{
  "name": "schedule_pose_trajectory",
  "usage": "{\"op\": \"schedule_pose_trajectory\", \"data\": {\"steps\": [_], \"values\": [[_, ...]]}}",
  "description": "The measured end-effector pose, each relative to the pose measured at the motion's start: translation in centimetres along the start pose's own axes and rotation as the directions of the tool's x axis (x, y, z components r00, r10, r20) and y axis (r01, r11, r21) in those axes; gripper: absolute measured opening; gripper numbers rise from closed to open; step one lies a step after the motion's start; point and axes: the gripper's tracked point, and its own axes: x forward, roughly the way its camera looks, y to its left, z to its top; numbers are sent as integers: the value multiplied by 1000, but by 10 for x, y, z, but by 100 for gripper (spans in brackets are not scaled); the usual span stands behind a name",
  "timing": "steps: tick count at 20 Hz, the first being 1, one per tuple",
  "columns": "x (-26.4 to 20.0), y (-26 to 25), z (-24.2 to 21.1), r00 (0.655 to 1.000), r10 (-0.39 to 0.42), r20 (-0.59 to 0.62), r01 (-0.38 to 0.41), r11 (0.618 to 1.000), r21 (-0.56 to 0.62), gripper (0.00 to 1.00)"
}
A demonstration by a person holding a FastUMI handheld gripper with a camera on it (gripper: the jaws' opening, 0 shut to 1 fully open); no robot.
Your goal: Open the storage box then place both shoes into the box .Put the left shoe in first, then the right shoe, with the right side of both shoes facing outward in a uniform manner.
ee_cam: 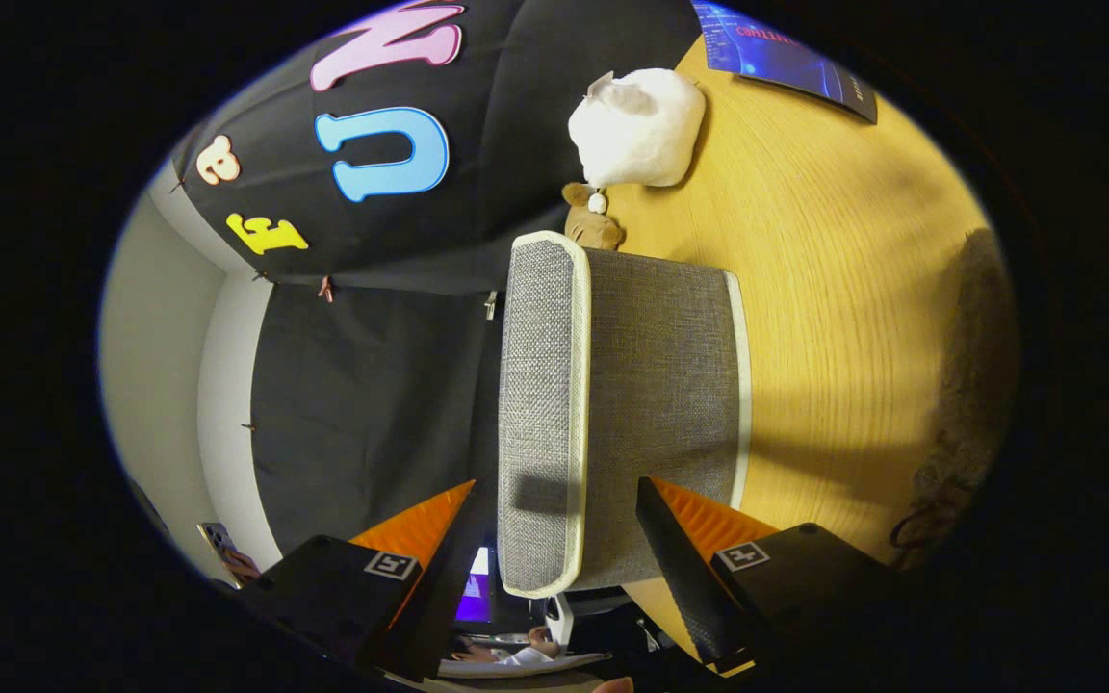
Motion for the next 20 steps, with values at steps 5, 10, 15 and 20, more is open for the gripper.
{"op": "schedule_pose_trajectory", "data": {"steps": [5,10,15,20], "values": [[7,6,-7,999,32,-19,-31,998,46,93],[11,1,-12,998,23,-53,-19,997,76,52],[2,29,-17,1000,4,-20,-5,999,-34,8],[-3,84,-11,1000,-12,20,13,997,-82,5]]}}
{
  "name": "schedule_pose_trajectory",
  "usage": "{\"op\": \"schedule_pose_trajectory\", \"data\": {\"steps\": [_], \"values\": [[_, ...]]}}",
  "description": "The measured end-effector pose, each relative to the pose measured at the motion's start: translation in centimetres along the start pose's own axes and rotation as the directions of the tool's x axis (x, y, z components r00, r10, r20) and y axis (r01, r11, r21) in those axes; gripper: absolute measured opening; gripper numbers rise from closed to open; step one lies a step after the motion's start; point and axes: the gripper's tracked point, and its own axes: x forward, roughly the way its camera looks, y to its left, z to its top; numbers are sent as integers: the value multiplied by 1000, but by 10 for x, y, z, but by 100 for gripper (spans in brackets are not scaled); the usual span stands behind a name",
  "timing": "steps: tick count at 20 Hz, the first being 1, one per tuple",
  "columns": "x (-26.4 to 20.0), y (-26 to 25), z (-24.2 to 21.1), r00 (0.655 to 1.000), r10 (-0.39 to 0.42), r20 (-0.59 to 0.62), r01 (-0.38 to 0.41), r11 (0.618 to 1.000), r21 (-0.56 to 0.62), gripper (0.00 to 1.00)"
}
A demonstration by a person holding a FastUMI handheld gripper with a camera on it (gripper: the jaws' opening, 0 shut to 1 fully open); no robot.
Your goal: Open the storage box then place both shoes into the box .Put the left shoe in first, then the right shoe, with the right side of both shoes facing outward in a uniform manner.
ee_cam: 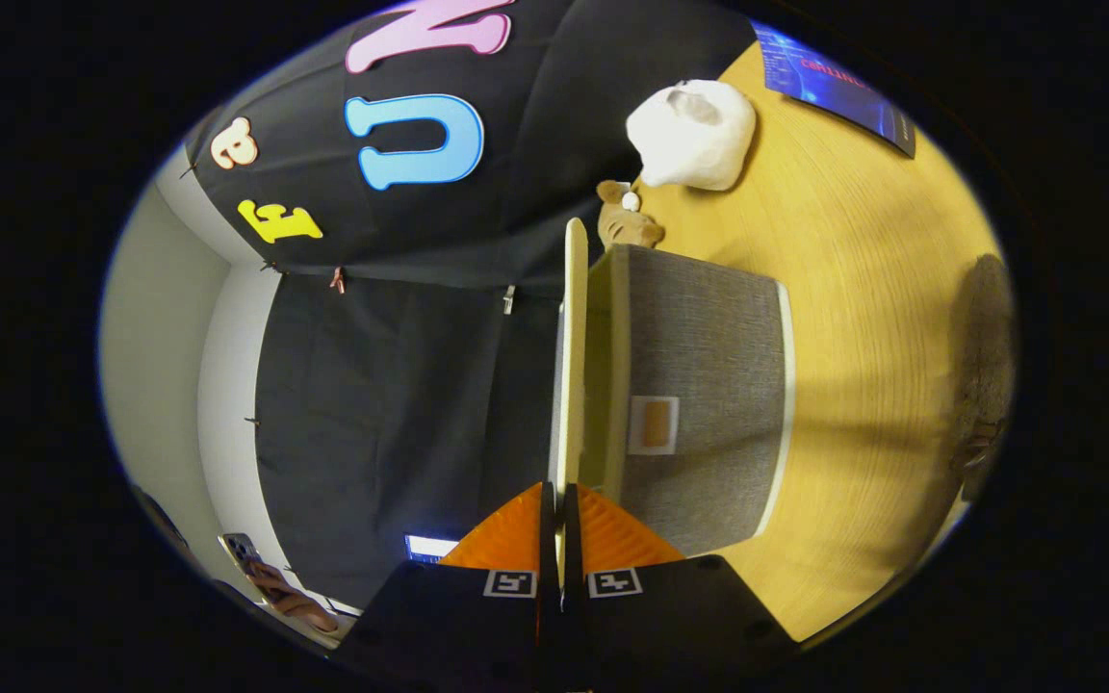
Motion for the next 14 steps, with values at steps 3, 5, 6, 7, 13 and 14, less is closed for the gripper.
{"op": "schedule_pose_trajectory", "data": {"steps": [3,5,6,7,13,14], "values": [[13,46,9,999,-11,34,13,998,-55,5],[30,74,10,999,-32,44,36,993,-112,5],[40,85,6,998,-49,41,54,988,-146,5],[52,97,5,997,-61,39,67,982,-175,5],[154,155,-20,996,-87,9,85,941,-327,5],[174,157,-26,996,-91,-1,86,939,-332,5]]}}
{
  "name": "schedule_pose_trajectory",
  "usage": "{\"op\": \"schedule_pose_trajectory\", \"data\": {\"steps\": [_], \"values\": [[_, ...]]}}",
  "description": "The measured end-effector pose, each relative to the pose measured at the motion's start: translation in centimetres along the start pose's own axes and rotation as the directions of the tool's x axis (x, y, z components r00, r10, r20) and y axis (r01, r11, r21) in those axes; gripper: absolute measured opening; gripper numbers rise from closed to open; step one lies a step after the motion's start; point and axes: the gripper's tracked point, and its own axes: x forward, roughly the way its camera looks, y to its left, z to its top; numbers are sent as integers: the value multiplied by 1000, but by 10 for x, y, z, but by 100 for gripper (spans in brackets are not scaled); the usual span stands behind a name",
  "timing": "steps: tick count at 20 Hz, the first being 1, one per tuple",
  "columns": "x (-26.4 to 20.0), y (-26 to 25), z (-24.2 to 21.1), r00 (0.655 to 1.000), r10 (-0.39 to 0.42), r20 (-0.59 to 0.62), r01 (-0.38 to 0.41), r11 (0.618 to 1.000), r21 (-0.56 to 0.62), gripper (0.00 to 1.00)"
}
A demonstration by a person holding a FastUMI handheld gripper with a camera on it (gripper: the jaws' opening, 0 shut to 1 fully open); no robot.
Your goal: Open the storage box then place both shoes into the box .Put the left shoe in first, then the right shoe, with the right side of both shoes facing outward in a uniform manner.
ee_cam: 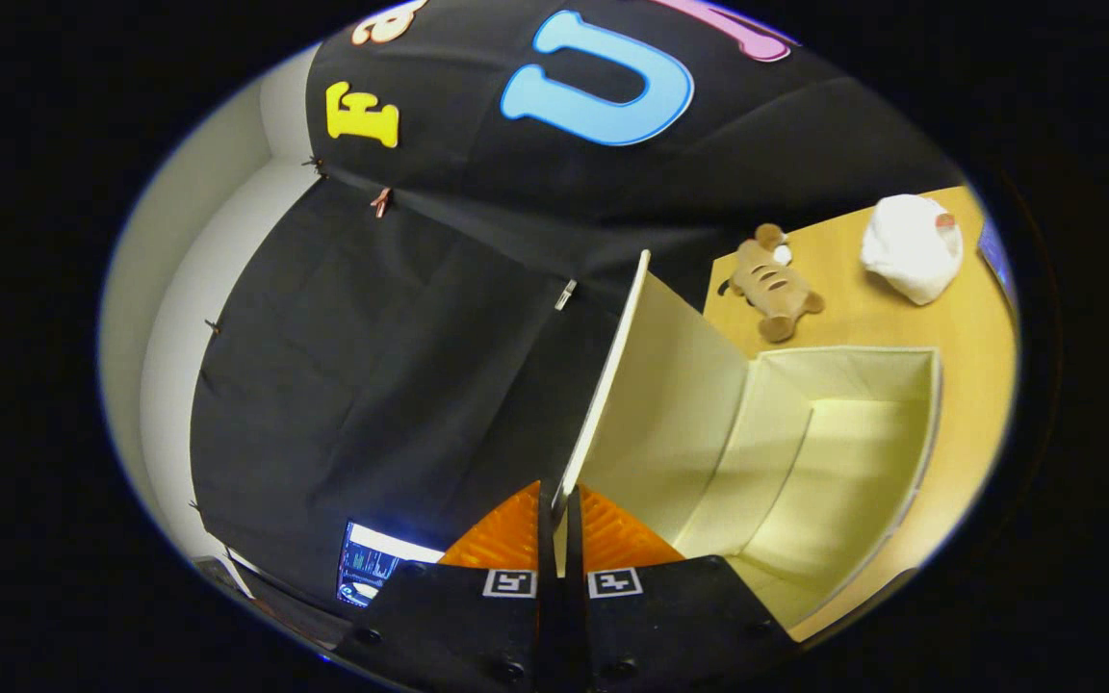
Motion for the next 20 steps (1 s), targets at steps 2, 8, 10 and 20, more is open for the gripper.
{"op": "schedule_pose_trajectory", "data": {"steps": [2,8,10,20], "values": [[39,2,-13,1000,-3,-29,3,1000,2,5],[128,-5,-38,998,-28,-51,30,999,39,5],[141,-6,-43,998,-37,-54,39,998,39,7],[102,4,-20,999,-40,29,43,990,-134,77]]}}
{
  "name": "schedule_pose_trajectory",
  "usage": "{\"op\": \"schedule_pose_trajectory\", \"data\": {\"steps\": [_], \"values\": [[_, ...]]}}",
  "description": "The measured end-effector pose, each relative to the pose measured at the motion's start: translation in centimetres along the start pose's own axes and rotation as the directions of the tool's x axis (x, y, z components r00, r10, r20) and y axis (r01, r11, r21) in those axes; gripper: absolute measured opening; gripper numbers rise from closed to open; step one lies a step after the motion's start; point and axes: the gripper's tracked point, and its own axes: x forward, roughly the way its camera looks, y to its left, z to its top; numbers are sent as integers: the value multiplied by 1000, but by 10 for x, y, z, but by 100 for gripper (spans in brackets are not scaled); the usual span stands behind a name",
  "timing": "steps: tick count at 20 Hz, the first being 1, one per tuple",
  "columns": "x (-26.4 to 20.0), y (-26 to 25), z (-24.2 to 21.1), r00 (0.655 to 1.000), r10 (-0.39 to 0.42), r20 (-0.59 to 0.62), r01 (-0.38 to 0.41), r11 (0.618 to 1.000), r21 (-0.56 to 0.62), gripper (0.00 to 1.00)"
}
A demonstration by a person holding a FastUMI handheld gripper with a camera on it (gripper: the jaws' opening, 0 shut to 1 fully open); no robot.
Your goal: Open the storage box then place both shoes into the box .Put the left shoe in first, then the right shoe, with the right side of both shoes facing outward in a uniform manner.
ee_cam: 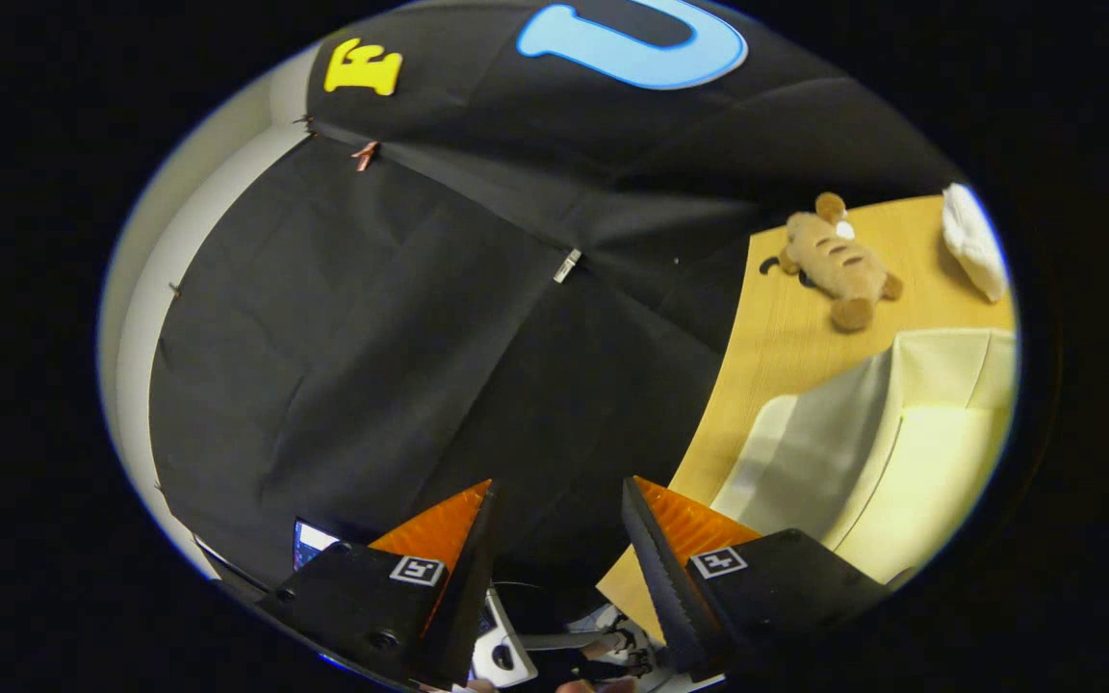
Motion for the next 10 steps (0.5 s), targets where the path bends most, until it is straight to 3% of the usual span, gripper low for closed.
{"op": "schedule_pose_trajectory", "data": {"steps": [3,6,10], "values": [[-46,0,20,996,-17,84,30,988,-154,77],[-99,-11,39,985,-71,154,112,953,-281,77],[-176,-32,61,957,-146,251,226,916,-330,80]]}}
